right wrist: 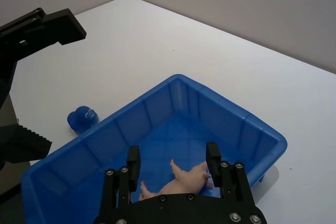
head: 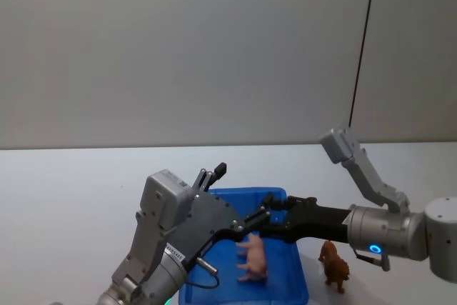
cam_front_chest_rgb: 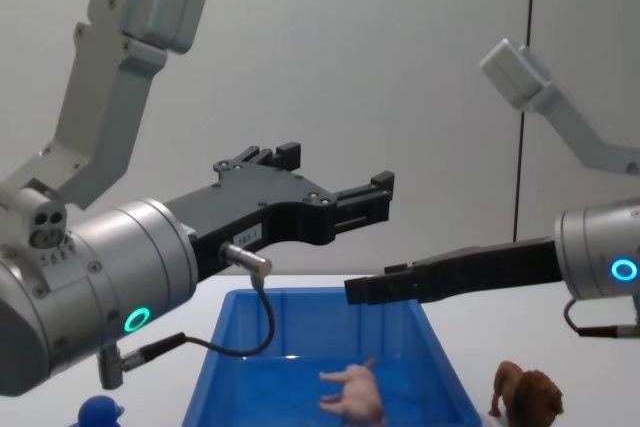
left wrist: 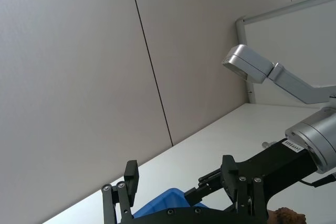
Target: Pick up the two dolls from the table and place them into the box.
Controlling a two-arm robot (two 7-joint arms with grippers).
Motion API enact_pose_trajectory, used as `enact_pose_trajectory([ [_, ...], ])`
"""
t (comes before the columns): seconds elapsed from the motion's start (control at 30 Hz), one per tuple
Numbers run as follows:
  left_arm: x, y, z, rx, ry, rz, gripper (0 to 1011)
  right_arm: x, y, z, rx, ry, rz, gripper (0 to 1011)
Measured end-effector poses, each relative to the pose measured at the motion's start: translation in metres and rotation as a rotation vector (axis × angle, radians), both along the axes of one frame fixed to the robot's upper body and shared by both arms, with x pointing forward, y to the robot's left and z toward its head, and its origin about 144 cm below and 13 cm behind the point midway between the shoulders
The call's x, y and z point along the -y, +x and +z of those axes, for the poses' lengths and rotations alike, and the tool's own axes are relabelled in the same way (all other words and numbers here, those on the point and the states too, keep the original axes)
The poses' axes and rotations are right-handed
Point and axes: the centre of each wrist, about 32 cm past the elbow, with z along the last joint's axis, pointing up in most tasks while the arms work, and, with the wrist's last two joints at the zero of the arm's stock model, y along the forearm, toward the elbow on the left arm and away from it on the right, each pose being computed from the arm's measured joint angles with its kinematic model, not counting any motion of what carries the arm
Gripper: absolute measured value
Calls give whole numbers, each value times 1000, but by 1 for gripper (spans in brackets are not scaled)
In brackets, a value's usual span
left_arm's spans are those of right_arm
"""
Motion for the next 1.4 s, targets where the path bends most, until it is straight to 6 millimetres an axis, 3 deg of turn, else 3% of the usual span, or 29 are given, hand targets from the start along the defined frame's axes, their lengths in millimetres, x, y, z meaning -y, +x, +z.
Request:
enact_pose_trajectory([
  [0.27, 0, 0, 0, 0, 0, 0, 1002, 3, -2, -1, 32, -18, -18, 949],
  [0.37, 0, 0, 0, 0, 0, 0, 1002, 10, -6, -2, 50, -28, -46, 1001],
  [0.97, 0, 0, 0, 0, 0, 0, 1002, 51, -50, -9, 63, -62, -162, 1001],
  [1.4, 0, 0, 0, 0, 0, 0, 1002, 65, -68, -16, 29, -98, -190, 1001],
])
